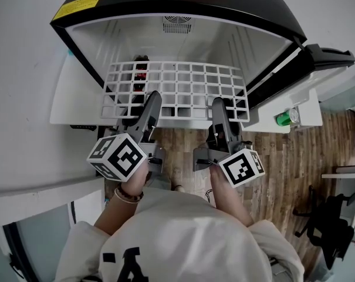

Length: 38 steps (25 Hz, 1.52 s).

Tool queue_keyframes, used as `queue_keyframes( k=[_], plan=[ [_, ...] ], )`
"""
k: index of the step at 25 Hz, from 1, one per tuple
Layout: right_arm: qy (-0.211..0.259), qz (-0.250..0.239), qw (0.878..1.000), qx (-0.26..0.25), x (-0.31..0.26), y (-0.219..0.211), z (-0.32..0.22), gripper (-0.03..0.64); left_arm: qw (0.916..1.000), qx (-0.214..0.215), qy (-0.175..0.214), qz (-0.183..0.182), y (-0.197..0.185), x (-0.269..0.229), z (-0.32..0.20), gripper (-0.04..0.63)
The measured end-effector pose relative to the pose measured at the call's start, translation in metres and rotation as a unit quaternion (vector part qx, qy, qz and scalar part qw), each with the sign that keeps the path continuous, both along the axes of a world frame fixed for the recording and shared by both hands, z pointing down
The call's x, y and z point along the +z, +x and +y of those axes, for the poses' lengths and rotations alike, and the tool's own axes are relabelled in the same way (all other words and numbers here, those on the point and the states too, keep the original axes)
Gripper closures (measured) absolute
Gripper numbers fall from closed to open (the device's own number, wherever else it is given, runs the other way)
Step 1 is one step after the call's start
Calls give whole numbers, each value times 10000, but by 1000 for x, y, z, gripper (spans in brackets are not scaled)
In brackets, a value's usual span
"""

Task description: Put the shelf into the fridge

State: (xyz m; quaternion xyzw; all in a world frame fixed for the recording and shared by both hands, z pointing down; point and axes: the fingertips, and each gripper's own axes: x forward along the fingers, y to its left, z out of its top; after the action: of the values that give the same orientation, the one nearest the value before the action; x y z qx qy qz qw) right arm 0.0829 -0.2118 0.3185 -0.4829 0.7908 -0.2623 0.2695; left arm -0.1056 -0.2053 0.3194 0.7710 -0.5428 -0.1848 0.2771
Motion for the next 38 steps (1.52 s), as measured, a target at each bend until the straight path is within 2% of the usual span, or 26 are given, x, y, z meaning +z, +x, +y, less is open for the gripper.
queue_keyframes(
  k=[38],
  plan=[
    [15, -55, 10000, -36, -3, -6, -35, 423, 10000, -62, -32, 12, -4, 0, -33, 419]
  ],
)
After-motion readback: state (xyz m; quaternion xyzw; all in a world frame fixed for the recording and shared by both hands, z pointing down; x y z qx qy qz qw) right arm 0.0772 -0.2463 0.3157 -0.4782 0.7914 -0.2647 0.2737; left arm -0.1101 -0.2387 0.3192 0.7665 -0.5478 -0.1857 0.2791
